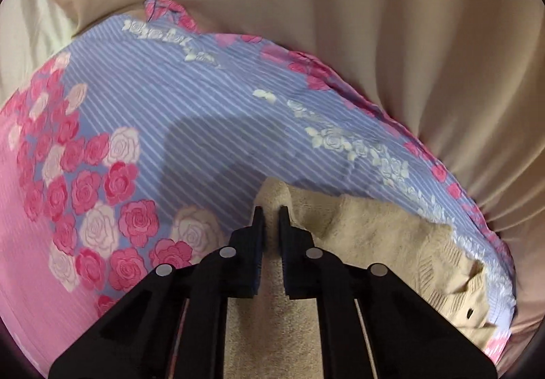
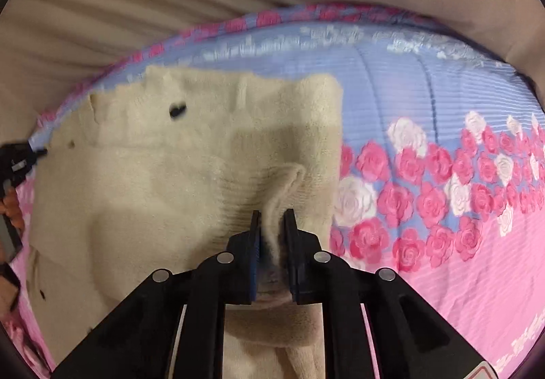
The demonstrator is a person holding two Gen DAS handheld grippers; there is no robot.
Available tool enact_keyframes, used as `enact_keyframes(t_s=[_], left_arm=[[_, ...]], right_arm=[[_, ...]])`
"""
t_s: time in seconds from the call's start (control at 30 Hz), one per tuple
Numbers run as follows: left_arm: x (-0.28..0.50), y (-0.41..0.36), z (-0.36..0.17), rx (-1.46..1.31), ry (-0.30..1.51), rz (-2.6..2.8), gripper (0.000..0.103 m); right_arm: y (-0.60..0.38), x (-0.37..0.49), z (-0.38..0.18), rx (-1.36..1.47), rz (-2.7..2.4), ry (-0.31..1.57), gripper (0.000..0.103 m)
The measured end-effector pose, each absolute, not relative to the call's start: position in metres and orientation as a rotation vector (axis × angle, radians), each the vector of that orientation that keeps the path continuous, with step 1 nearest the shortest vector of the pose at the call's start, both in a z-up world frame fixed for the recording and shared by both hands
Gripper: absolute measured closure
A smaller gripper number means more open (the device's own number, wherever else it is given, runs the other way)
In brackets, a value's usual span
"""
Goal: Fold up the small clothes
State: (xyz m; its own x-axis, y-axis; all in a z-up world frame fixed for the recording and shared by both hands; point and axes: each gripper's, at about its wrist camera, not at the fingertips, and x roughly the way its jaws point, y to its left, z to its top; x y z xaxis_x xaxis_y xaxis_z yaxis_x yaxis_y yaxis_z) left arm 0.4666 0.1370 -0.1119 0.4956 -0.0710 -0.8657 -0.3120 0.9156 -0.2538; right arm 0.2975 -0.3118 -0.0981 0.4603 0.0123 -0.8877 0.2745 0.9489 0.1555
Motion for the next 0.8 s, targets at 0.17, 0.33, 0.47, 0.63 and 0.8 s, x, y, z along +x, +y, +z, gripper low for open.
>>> enact_keyframes(t_s=[0.17, 0.33, 0.47, 0.63, 0.8], left_arm=[[0.472, 0.134, -0.098, -0.383, 1.042, 0.071, 0.087], [0.435, 0.146, -0.069, -0.398, 0.982, 0.025, 0.039], [0.366, 0.169, -0.061, -0.401, 0.981, 0.023, 0.025], [0.264, 0.195, -0.092, -0.408, 1.124, 0.036, 0.024], [0.161, 0.210, -0.130, -0.436, 1.254, 0.049, 0.024]], right_arm=[[-0.326, 0.302, -0.101, 0.227, -0.207, 1.104, 0.094], [-0.327, 0.269, -0.086, 0.220, -0.263, 1.047, 0.078], [-0.315, 0.216, -0.079, 0.251, -0.250, 1.037, 0.058], [-0.291, 0.128, -0.102, 0.267, -0.210, 1.149, 0.047], [-0.281, 0.051, -0.128, 0.372, -0.184, 1.227, 0.042]])
